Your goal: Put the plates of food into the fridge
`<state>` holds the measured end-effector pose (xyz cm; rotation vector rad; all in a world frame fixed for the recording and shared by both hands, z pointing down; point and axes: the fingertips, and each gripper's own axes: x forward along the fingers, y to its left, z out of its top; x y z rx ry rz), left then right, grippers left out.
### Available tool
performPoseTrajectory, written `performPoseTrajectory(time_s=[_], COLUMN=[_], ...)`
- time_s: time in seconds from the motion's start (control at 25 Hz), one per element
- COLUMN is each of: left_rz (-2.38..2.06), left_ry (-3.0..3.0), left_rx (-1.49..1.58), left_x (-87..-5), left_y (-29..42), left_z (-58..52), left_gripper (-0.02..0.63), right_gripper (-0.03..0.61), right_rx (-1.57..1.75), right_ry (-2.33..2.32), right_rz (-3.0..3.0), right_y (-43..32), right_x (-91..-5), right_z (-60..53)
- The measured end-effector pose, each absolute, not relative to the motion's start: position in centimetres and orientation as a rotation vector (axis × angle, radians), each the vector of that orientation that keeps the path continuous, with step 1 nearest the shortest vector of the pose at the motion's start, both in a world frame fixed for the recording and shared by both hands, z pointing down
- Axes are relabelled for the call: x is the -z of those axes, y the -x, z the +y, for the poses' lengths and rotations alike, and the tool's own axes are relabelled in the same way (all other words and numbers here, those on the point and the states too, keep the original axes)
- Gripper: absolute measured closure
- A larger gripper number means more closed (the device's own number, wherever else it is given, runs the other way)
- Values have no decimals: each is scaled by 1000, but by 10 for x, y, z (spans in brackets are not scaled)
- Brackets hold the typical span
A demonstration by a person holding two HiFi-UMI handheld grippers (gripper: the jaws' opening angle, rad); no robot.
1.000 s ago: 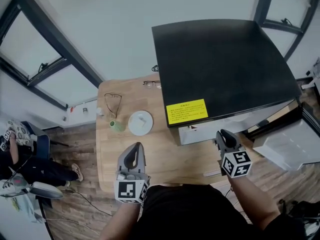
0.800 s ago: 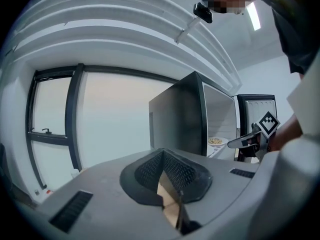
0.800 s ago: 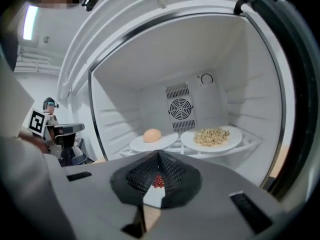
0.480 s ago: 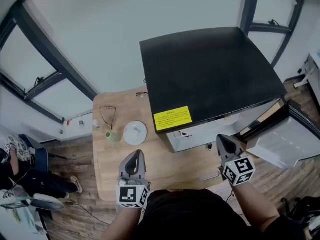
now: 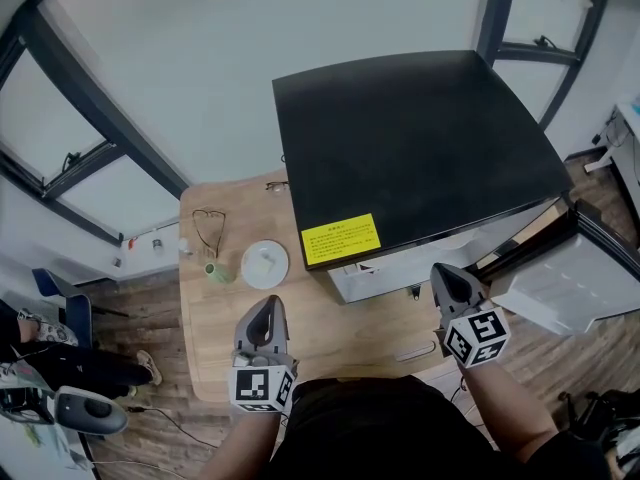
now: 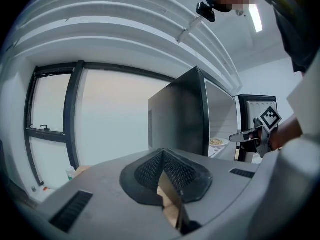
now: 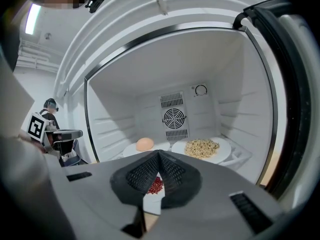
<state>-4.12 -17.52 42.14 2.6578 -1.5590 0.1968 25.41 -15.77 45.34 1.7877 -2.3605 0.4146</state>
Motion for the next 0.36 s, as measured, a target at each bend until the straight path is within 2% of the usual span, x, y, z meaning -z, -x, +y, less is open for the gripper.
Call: performPoseTrajectory(time_s=[0.36], left_rz=[-1558], left_ry=[-2645], left_rx=[-204], left_x=[-421], left_y=[51], left_z=[-175], left_gripper=[611], right_gripper=[557], right_rx=[-420], right_ry=[-1778], right_rz=[-2334], right_y=[-249], right_x=[-456], right_z=[-159])
